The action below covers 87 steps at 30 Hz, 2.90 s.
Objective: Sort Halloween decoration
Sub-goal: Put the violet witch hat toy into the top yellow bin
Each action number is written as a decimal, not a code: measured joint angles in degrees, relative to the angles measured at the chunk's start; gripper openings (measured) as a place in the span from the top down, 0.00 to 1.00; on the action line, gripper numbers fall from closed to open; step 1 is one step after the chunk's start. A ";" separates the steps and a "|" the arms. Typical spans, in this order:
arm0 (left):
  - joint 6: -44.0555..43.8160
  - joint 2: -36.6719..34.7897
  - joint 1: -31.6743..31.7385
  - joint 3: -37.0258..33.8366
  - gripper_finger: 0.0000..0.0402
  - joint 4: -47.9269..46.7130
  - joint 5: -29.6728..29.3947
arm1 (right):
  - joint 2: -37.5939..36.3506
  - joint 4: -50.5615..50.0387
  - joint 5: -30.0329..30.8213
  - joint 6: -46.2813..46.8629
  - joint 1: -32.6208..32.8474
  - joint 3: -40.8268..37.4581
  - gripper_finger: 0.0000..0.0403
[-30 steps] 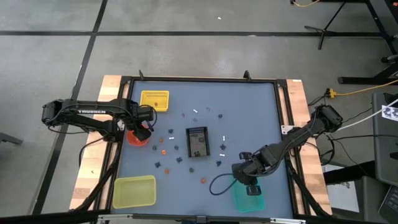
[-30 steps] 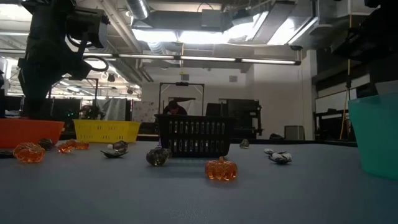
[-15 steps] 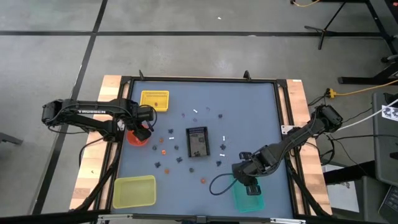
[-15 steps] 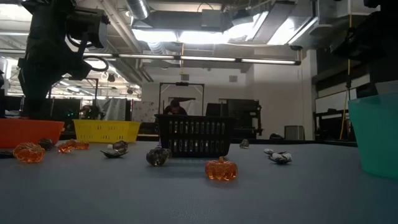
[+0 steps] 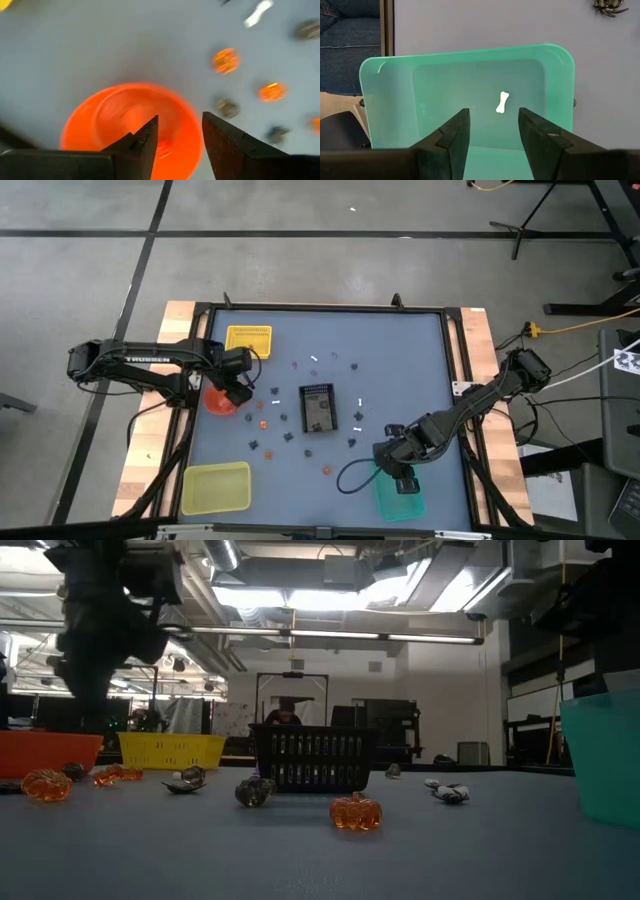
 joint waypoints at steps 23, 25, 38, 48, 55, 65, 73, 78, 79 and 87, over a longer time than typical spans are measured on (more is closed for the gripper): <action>6.28 7.78 0.46 2.34 0.66 49.05 -2.27 | 0.00 -0.42 0.09 -0.23 0.00 0.00 0.59; 8.68 10.42 0.94 4.19 0.66 48.82 -2.29 | 0.00 -0.50 0.13 -0.80 -0.02 0.00 0.59; 31.71 29.60 5.84 20.43 0.66 33.70 -4.26 | 0.00 -0.55 0.17 -2.16 -0.02 0.00 0.59; 36.54 37.70 8.02 20.49 0.66 31.90 -8.74 | 0.00 -0.50 0.92 -2.20 0.00 0.00 0.59; 36.04 38.42 8.57 20.50 0.66 31.97 -12.94 | 0.00 -0.50 2.64 -3.13 -0.02 0.00 0.59; 34.62 38.44 8.55 19.42 0.66 31.99 -13.68 | 0.00 -0.52 2.67 -3.19 -0.02 0.00 0.59; 33.07 38.42 8.55 16.84 0.66 33.32 -13.96 | 0.00 -0.51 2.69 -3.21 -0.02 0.00 0.59; 33.05 38.43 8.55 16.35 0.66 34.92 -14.10 | 0.00 -0.51 2.71 -3.23 -0.02 0.00 0.59; 33.05 38.62 8.55 16.35 0.66 35.31 -14.11 | 0.00 -0.50 2.71 -3.23 -0.02 0.00 0.59; 32.87 41.70 8.55 16.35 0.66 37.13 -13.73 | 0.00 -0.57 2.71 -3.23 -0.02 -0.02 0.59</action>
